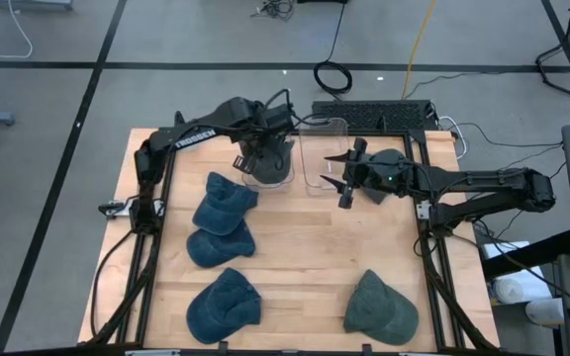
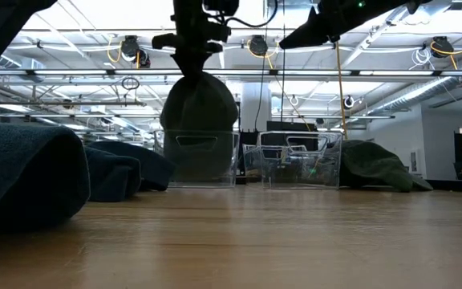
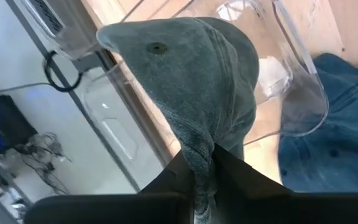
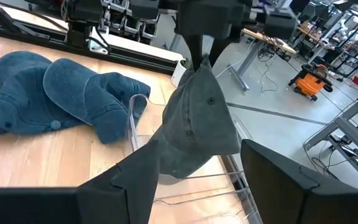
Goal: Pick & Place hat
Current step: Put the middle gray cap into the left transparent bin
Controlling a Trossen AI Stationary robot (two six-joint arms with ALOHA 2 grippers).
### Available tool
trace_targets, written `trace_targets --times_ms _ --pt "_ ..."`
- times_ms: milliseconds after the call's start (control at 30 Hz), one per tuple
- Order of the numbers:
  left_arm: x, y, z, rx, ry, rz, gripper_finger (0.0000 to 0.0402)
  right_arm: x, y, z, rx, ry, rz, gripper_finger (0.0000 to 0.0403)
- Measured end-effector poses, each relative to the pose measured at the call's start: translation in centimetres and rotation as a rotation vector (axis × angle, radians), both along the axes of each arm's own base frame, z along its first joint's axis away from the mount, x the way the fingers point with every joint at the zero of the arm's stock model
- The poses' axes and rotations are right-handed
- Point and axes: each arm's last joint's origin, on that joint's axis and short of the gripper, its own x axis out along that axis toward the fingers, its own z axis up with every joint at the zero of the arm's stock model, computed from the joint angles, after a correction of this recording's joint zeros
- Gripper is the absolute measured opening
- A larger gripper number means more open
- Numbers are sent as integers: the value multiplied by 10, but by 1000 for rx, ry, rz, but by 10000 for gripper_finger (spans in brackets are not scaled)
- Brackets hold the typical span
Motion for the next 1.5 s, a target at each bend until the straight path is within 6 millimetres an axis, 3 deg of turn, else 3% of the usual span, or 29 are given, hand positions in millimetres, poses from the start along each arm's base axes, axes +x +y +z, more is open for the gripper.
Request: trace_targets --times_ms 433,700,867,1167,1367,1500 --pt "1 -1 -3 -63 -6 24 37 0 0 -1 3 8 -1 212" --pt "5 6 -15 -80 19 83 29 0 0 -1 4 13 -1 212" --pt "4 10 -15 -58 4 167 83 0 0 -1 5 14 -1 212" --pt "1 15 -13 149 35 272 173 0 0 -1 4 14 -1 212" --pt "-1 19 -10 322 77 299 205 0 0 -1 3 15 0 212" --pt "-1 19 -10 321 70 311 213 0 0 -1 2 15 0 212"
